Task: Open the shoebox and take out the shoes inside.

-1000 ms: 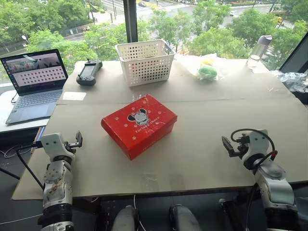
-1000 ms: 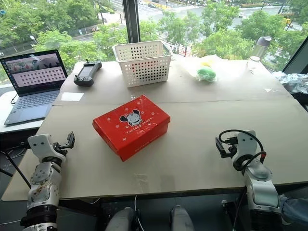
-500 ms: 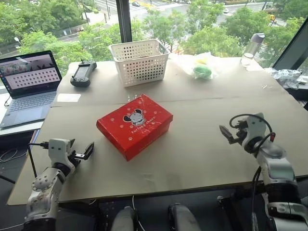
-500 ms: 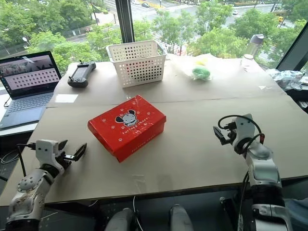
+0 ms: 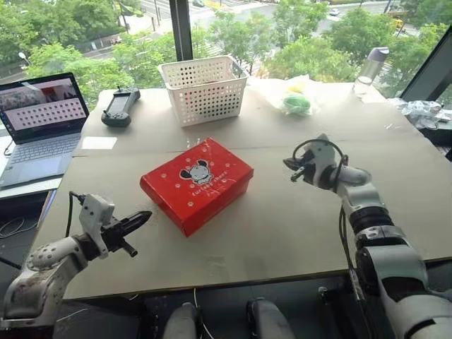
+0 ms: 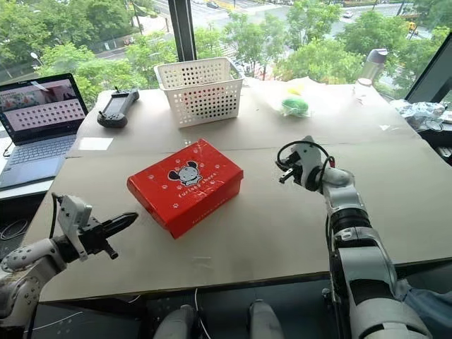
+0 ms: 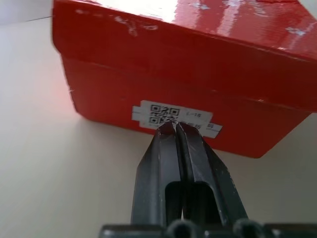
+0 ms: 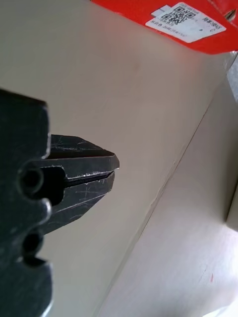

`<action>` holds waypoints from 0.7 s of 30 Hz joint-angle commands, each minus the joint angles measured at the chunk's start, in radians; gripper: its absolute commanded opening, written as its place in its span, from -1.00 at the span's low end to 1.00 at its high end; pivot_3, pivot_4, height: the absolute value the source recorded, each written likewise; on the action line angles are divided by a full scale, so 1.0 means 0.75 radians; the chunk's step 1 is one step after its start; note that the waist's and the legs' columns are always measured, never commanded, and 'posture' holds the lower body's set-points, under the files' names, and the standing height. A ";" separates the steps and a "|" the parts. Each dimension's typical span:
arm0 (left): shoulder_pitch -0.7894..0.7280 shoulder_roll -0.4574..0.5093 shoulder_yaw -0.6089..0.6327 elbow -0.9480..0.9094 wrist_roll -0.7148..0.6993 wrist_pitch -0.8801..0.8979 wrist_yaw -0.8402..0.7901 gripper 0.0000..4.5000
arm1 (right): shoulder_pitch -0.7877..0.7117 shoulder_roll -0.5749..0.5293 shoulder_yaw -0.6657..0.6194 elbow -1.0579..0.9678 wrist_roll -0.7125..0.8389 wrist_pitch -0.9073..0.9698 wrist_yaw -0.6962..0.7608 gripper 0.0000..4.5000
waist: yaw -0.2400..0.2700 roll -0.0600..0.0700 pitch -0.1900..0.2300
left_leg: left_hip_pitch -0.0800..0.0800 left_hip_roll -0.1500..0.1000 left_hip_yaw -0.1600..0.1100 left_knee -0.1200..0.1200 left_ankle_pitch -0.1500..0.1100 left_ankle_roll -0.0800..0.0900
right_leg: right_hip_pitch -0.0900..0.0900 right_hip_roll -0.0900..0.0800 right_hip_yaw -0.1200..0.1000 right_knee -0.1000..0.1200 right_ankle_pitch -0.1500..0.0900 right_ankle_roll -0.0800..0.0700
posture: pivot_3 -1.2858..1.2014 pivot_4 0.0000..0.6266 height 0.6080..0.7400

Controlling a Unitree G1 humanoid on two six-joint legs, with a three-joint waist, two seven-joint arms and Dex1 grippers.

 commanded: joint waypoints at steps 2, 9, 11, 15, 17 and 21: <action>-0.077 -0.035 -0.070 -0.092 -0.030 0.068 0.031 -1.00 | -0.121 0.082 0.025 0.102 -0.028 -0.074 0.106 -1.00 | 0.004 0.000 0.000 | 0.000 0.000 0.000 0.000 0.000 0.000 | 0.000 0.000 -0.001 0.001 0.000 -0.001 | 0.03 -0.52 0.90; -0.215 -0.062 -0.129 -0.033 0.041 0.069 0.048 -1.00 | -0.123 0.181 0.098 0.076 -0.064 -0.103 0.308 -1.00 | 0.010 0.000 0.000 | 0.000 -0.001 0.000 0.001 0.001 -0.002 | 0.000 -0.001 -0.002 0.003 0.000 -0.001 | 0.03 -0.52 0.90; -0.249 -0.064 -0.145 0.005 0.075 0.050 0.041 -1.00 | -0.099 0.189 0.117 0.032 -0.068 -0.112 0.353 -1.00 | 0.009 0.000 0.000 | 0.000 -0.001 0.000 0.001 0.001 -0.002 | 0.000 -0.001 -0.002 0.002 0.000 -0.001 | 0.03 -0.52 0.90; -0.380 -0.082 -0.211 0.144 0.174 -0.005 0.021 -1.00 | -0.020 0.177 0.124 -0.144 -0.036 -0.060 0.427 -1.00 | 0.012 0.001 0.000 | 0.000 -0.001 0.001 0.000 0.001 -0.002 | 0.001 0.000 -0.003 0.004 0.000 0.000 | 0.03 -0.52 0.90; -0.447 -0.099 -0.243 0.223 0.211 -0.042 -0.006 -1.00 | 0.024 0.154 0.120 -0.235 -0.030 -0.027 0.433 -1.00 | 0.013 0.001 0.000 | 0.001 -0.001 0.001 0.000 0.002 -0.003 | 0.001 0.000 -0.003 0.005 0.001 0.001 | 0.03 -0.52 0.90; -0.672 -0.198 -0.382 0.500 0.325 -0.160 -0.099 -1.00 | 0.150 0.054 0.059 -0.432 -0.014 0.074 0.363 -1.00 | 0.030 0.000 0.000 | 0.001 -0.001 0.002 0.001 0.002 -0.004 | 0.001 -0.001 -0.004 0.005 0.001 0.002 | 0.03 -0.52 0.90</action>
